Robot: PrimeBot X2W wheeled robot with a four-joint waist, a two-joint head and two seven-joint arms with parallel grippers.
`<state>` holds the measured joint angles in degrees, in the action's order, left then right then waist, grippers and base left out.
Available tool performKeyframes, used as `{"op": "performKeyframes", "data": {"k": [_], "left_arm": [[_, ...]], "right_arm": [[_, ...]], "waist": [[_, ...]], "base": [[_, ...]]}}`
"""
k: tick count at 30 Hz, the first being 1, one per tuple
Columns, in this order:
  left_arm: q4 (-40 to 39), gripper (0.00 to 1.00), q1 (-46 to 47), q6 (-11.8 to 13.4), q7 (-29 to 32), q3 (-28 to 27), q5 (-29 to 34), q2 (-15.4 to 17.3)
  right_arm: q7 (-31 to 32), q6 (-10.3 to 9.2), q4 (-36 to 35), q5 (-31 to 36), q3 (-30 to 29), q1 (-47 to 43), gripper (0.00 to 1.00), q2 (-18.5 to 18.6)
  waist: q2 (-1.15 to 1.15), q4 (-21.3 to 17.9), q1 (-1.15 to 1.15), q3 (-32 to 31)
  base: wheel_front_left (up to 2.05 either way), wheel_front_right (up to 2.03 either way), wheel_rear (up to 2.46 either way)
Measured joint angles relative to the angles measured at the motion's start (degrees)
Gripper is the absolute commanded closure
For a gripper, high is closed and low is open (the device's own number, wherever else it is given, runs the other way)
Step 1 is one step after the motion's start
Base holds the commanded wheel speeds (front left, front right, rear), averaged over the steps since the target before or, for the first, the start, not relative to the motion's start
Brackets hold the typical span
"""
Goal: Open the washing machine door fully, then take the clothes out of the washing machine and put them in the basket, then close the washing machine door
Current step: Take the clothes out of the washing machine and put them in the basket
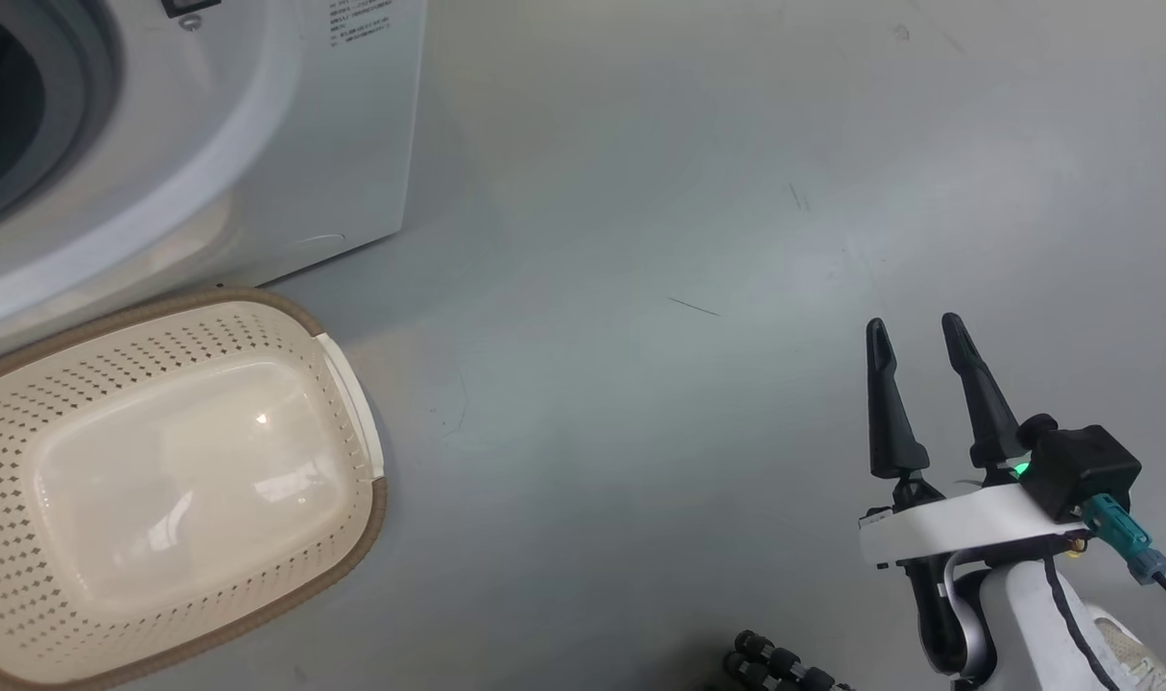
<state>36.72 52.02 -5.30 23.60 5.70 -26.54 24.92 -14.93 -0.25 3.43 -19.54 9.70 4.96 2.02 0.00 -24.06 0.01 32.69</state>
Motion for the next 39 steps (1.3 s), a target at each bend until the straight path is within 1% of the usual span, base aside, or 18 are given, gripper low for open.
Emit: {"op": "performKeyframes", "data": {"k": [2,8,9,10,11,13,21,22,25,31,39], "left_arm": [[0.5,0.00,0.6,0.0,0.1,0.0,0.0,0.0],[2.2,0.00,2.7,0.0,0.3,0.2,0.5,0.1],[2.6,0.04,3.1,0.2,0.3,0.2,0.5,0.1],[2.9,0.29,3.5,0.2,0.4,0.2,0.8,0.1],[3.2,0.58,3.7,0.2,0.5,0.3,1.0,0.2],[3.6,1.00,4.2,0.5,0.5,0.6,1.6,0.6],[5.4,1.00,6.1,2.0,0.3,1.7,4.0,1.4],[5.5,1.00,6.7,2.2,-0.5,1.5,4.0,1.4],[5.7,1.00,7.0,2.6,-2.1,1.0,3.8,1.0],[5.6,1.00,7.2,2.6,-6.4,0.1,3.3,-0.9],[4.4,1.00,7.0,2.8,-14.5,-1.3,2.8,-3.0]], "right_arm": [[0.0,-0.42,0.0,-0.3,0.1,0.5,0.00,0.0],[0.0,-0.43,0.0,-0.7,0.5,1.8,0.00,0.0],[0.0,-0.44,0.1,-0.8,0.5,1.8,0.00,0.0],[0.0,-0.46,0.1,-0.9,0.6,1.8,0.00,0.0],[0.0,-0.46,0.1,-1.0,0.7,1.8,0.00,0.0],[0.0,-0.46,0.1,-1.1,0.8,1.9,0.00,0.0],[0.0,-0.52,0.2,-1.6,0.9,2.8,0.00,0.0],[0.0,-1.01,0.2,-1.6,0.8,2.8,0.00,0.0],[0.0,-1.45,0.2,-1.9,0.3,2.9,0.00,0.0],[0.0,-1.69,0.0,-1.9,-1.2,3.4,0.00,0.0],[0.0,-1.69,0.0,-1.3,-2.4,4.0,0.00,0.0]], "waist": [[0.00,-0.4,0.00,0.6],[0.00,-1.1,0.00,1.7],[0.00,-1.1,0.00,1.8],[0.00,-1.2,0.00,1.8],[0.00,-1.2,0.00,1.9],[0.00,-1.2,0.00,2.0],[0.00,-1.6,0.00,2.5],[0.00,-1.6,0.00,2.7],[0.00,-1.5,0.00,2.7],[0.00,-0.3,0.00,2.6],[0.00,2.2,0.00,2.0]], "base": [[0.00,0.00,0.00],[0.00,0.00,0.00],[0.00,0.00,0.00],[0.00,0.00,0.00],[0.00,0.00,0.00],[0.00,0.00,0.00],[0.00,0.00,0.00],[0.00,0.00,0.00],[0.00,0.00,0.00],[0.00,0.00,0.00],[0.00,0.00,0.00]]}}
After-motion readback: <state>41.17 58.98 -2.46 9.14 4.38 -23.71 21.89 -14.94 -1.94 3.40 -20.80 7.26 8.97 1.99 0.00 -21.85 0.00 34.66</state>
